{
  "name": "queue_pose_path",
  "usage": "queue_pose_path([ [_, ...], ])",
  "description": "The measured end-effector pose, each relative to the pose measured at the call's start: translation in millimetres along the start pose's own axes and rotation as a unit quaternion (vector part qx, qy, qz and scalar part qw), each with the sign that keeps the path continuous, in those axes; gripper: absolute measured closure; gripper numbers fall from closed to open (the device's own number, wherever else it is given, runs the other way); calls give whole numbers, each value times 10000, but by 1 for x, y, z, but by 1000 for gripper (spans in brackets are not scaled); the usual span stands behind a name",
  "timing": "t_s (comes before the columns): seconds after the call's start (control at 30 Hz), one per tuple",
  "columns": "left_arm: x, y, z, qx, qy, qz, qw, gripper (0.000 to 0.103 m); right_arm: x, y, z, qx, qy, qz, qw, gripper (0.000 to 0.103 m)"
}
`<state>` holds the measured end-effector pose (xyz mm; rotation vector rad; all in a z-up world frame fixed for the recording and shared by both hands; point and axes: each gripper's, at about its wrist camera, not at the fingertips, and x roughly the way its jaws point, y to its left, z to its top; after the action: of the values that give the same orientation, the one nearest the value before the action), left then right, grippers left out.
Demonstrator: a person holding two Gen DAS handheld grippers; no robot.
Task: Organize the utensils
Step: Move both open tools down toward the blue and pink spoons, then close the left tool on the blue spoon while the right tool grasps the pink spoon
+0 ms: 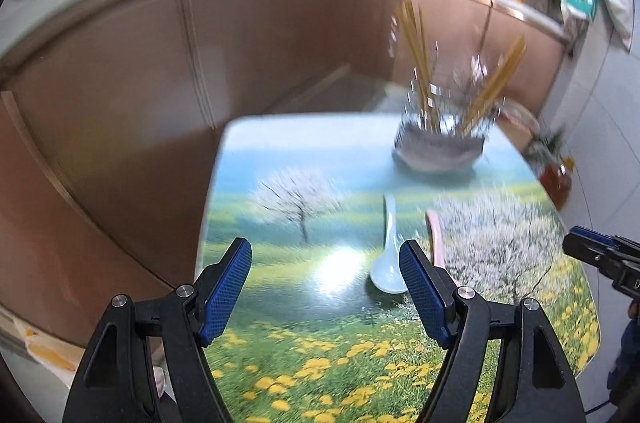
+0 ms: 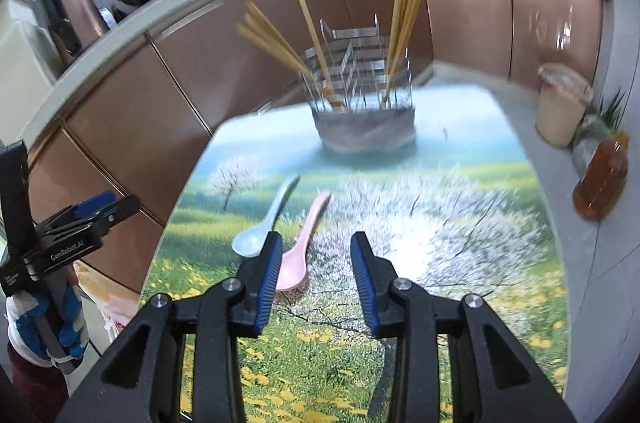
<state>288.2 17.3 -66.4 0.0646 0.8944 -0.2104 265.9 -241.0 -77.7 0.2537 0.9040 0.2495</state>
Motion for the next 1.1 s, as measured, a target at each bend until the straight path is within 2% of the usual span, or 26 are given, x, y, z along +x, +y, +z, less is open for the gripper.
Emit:
queue_pose_path([
  [0.2,73,-17,21,128,744,-358,9965,28,50,-8,11,45,467,18,9989,69],
  [0.43,136,-44,38,451,1127,-534,9912,29,96,-7,19,-77,865,-19,9962,69],
  [0.6,169,-50,43,519,1420,-562,9869,42,120,-2,23,-182,1074,-21,9940,69],
  [0.83,190,-44,41,414,1654,-706,9828,54,149,7,27,-296,1289,-1,9912,69],
  [0.93,192,-38,41,457,1613,-720,9832,60,163,13,30,-352,1378,-11,9898,69],
  [1.1,189,-31,39,589,1547,-711,9836,75,189,24,33,-464,1543,-119,9869,69],
])
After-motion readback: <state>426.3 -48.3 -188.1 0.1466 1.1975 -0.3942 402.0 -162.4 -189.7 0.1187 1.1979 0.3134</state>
